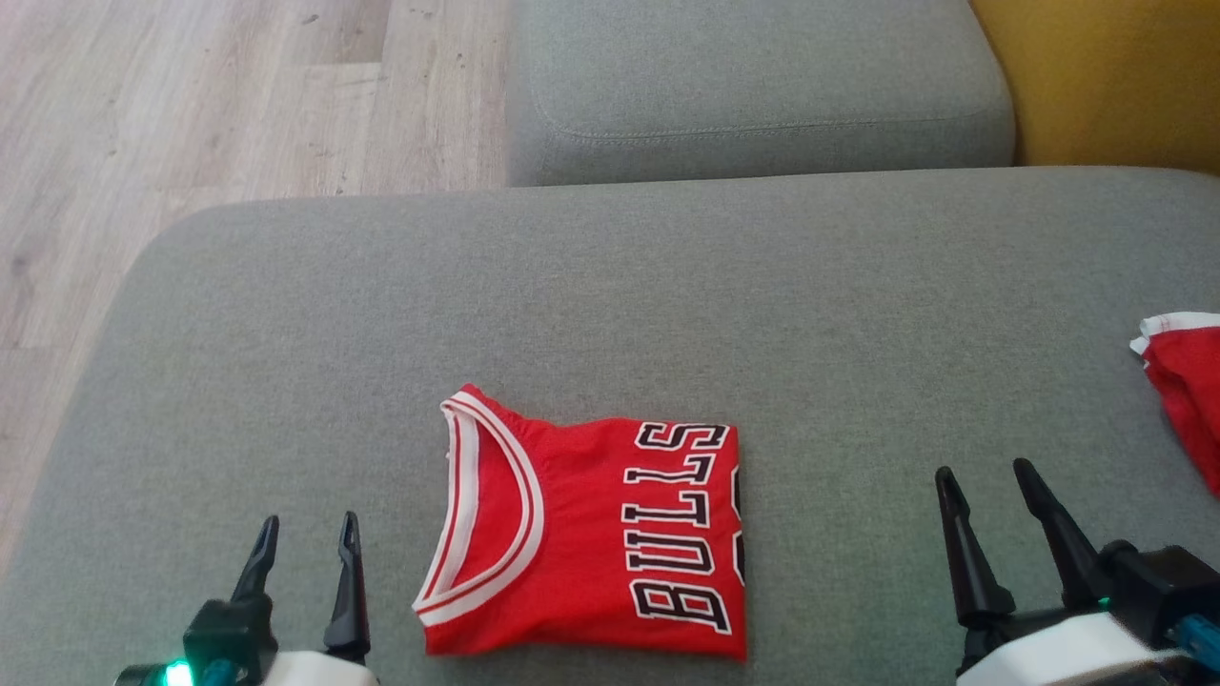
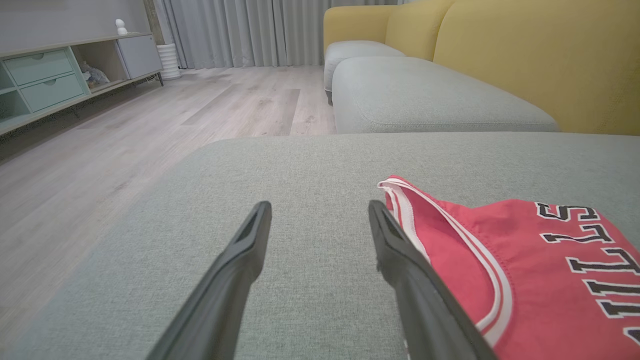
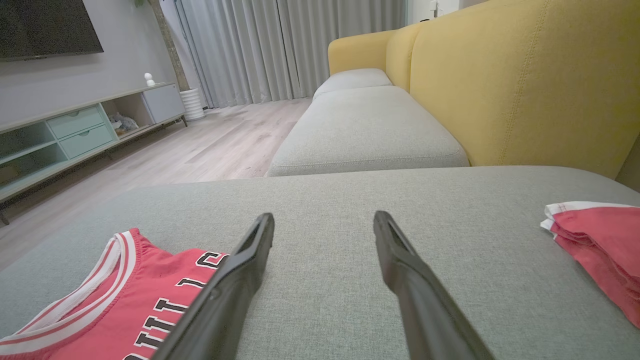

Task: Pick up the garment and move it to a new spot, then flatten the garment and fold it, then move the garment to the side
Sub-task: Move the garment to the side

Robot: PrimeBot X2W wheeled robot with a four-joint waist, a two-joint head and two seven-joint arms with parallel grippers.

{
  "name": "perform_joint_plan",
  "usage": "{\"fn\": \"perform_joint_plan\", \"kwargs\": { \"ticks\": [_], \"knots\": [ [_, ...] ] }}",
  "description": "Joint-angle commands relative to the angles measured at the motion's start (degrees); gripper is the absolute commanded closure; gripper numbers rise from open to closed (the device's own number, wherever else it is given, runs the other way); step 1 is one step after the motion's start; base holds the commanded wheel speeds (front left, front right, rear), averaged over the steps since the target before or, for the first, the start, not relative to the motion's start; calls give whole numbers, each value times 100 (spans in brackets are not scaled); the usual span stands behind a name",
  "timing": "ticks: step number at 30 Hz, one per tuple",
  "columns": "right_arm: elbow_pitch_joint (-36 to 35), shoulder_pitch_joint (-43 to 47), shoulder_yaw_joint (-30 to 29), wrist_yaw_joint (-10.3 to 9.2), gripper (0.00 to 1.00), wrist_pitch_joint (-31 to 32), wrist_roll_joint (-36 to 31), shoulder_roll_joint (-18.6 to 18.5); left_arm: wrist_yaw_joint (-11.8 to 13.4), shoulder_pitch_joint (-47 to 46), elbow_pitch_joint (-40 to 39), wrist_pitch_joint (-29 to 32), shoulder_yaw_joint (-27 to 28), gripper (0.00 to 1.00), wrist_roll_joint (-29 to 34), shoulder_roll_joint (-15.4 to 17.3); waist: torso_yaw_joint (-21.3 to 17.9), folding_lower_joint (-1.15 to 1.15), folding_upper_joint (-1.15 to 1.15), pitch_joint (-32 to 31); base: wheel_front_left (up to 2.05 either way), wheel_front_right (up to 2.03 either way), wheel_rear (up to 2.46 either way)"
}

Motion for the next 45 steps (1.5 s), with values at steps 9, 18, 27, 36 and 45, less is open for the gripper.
{"fn": "perform_joint_plan", "kwargs": {
  "ticks": [9,18,27,36,45],
  "knots": [
    [-190,-218,99,-4,0,55,-1,-36,96,-299,-263,27,172,0,137,227,0,0,0,48,0,0,0],
    [106,-274,24,-4,0,343,121,-34,27,-554,-350,20,68,0,236,232,225,0,0,221,0,0,0],
    [1443,-950,777,-4,0,707,671,-126,-123,-1157,-298,-225,-102,0,377,-47,822,0,0,725,0,0,0],
    [2657,-1608,1383,-4,0,1330,1205,-144,-263,-1391,-55,-533,-145,0,410,-244,1233,0,0,822,0,0,0],
    [2624,-1798,1408,-4,100,1117,1181,-413,-306,-1341,2,-651,-104,0,426,-259,1012,0,0,740,0,0,0]
  ]
}}
